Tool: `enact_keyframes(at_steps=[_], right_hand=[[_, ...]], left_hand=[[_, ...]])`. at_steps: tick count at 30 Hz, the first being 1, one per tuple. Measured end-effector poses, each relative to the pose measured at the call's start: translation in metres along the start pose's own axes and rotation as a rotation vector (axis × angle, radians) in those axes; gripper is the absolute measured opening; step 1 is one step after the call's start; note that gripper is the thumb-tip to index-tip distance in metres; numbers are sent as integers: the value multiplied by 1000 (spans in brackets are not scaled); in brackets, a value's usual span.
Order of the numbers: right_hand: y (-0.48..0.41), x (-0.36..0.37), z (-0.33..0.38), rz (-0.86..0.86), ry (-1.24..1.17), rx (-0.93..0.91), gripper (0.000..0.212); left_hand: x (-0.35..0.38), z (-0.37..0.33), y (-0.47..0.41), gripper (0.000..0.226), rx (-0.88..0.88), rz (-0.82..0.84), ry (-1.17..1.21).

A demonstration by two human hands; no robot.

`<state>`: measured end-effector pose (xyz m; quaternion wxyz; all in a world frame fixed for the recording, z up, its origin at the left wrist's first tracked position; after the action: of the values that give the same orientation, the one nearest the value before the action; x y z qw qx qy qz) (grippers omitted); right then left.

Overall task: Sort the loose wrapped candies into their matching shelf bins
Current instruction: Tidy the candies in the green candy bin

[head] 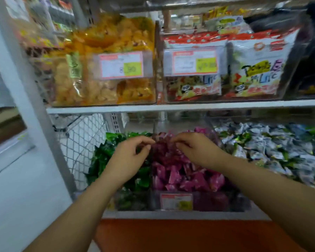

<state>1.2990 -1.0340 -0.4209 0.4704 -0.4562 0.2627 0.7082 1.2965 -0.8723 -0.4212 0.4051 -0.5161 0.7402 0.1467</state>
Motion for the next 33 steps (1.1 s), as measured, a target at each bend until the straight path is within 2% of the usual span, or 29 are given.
enact_keyframes(at_steps=[8, 13, 21, 26, 31, 33], right_hand=[[-72, 35, 3, 178, 38, -41, 38], [-87, 36, -5, 169, 7, -62, 37], [-88, 37, -15, 216, -91, -100, 42], [-91, 37, -14, 233, -156, -110, 51], [-91, 37, -18, 249, -148, -100, 47], [-92, 38, -21, 247, -124, -94, 46]], left_hand=[[-31, 61, -13, 21, -41, -20, -105], [-45, 81, -62, 21, -42, -65, -52], [-4, 108, -140, 29, -56, 215, -115], [13, 127, -163, 28, -112, 373, -254], [22, 133, -169, 22, -103, 412, -302], [16, 134, -168, 19, -108, 356, -261]])
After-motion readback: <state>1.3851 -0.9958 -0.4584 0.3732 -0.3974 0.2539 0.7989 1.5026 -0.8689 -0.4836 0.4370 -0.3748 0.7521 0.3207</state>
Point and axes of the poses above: each hand's wrist, its own y-axis away from the middle knuckle, its own x-axis out of the palm, z = x × y, the point moved 8 cm from there along -y, towards the middle knuckle, and after that the axes turned 13 degrees about z, right-handed, at the moved point
